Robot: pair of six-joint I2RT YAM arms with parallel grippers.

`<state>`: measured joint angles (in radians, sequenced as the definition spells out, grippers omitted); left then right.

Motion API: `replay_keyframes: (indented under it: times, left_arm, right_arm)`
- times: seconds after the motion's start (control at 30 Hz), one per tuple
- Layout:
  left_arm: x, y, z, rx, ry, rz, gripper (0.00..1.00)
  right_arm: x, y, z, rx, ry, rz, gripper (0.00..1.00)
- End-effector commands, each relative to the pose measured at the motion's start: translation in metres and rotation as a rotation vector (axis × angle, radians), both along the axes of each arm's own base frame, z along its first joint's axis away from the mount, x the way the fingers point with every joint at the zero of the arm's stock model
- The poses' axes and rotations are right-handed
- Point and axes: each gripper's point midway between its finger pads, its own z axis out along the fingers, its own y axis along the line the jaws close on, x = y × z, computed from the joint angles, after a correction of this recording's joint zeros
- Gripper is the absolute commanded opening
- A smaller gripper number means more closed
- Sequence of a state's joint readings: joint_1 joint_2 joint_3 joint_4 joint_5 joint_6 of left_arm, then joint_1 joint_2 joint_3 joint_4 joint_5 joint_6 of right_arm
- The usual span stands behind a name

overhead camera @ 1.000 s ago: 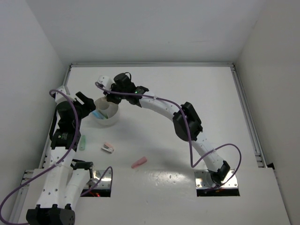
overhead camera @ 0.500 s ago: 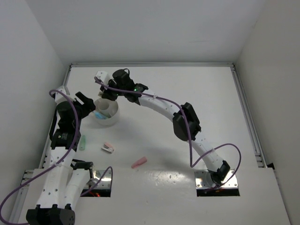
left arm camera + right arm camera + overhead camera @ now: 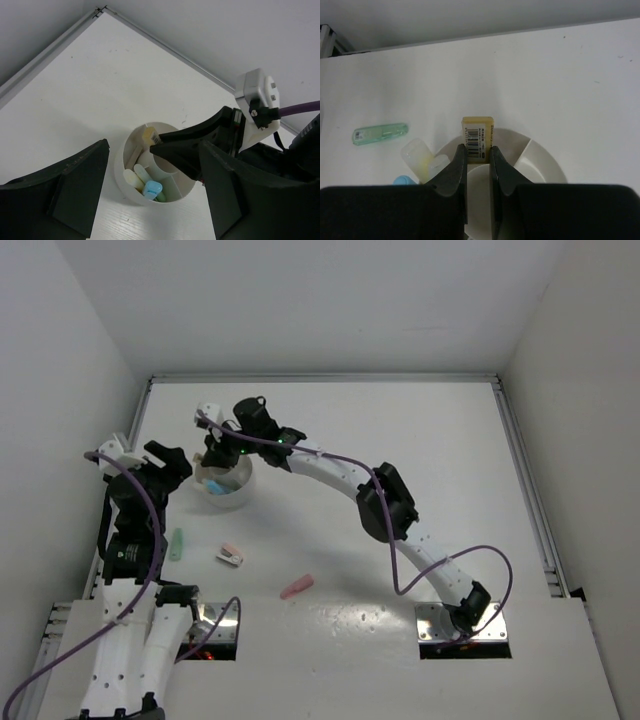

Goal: Sort the stationery into containers
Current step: Place the stationery in the storage box.

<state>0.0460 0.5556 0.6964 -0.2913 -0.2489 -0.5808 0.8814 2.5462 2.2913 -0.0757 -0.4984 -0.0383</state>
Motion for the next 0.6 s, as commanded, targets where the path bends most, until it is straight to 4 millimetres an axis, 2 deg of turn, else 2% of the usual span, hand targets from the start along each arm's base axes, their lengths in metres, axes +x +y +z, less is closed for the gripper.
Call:
replay_keyframes:
  times: [0.0,0.07,0.13,0.2,0.4,0.47,0.57]
  left_arm:
    - [0.001,0.006,0.005,0.007,-0.022,0.027,0.78]
    - [0.001,0.006,0.005,0.007,-0.022,0.027,0.78]
    - [0.001,0.005,0.005,0.006,-0.022,0.018,0.78]
    - [0.001,0.005,0.005,0.006,-0.022,0.017,0.78]
    - [0.002,0.003,0.005,0.005,-0.022,0.008,0.78]
    - [0.002,0.003,0.005,0.005,-0.022,0.008,0.78]
    - [0.002,0.001,0.009,0.004,-0.031,-0.001,0.78]
  right_arm:
    - [-0.008,0.012,0.009,0.067,-0.003,0.047,0.00]
    - [-0.008,0.015,0.016,0.090,0.010,0.049,0.00]
    - [-0.008,0.018,0.010,0.096,0.022,0.056,0.00]
    - [-0.008,0.019,0.015,0.105,0.024,0.055,0.00]
    - [-0.009,0.017,-0.011,0.068,0.035,0.058,0.00]
    - [-0.007,0.016,-0.013,0.058,0.030,0.051,0.00]
    - [-0.006,0.016,-0.013,0.057,0.028,0.043,0.12]
